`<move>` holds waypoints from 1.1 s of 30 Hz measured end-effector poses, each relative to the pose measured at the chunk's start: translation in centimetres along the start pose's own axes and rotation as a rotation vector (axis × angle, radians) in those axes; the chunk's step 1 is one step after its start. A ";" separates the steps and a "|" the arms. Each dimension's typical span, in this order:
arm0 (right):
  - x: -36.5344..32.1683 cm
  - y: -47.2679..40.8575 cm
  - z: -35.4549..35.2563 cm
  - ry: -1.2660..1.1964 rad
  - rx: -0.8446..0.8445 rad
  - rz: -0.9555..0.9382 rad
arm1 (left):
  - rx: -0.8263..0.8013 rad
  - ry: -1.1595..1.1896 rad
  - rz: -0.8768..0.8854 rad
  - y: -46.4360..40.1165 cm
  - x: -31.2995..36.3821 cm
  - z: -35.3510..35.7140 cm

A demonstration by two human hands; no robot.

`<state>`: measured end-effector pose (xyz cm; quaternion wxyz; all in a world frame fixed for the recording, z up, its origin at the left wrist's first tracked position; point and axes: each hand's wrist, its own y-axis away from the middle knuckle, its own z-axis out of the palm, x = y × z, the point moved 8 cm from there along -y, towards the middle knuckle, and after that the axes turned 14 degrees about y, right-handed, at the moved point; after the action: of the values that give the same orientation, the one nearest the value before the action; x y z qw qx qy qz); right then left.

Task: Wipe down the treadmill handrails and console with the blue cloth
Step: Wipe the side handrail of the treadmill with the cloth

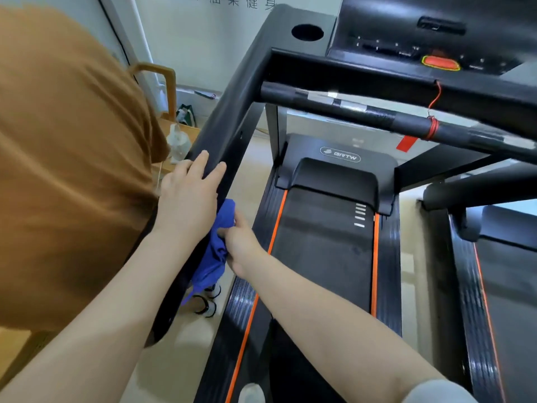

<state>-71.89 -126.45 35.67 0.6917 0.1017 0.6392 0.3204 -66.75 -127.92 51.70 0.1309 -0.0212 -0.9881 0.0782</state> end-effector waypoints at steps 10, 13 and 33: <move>-12.3 -11.0 -7.7 0.058 0.045 -0.009 | -0.118 0.081 -0.092 -11.6 -0.1 2.5; -15.9 -13.8 -9.8 0.099 0.078 -0.041 | -0.099 0.081 -0.111 -13.0 0.2 2.4; -11.1 -7.0 -10.0 0.374 -0.058 0.100 | -0.105 0.128 -0.165 -12.8 0.3 2.3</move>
<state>-78.91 -140.88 39.27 0.5466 0.0520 0.7413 0.3860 -67.94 -140.85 51.60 0.1982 0.0485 -0.9789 0.0138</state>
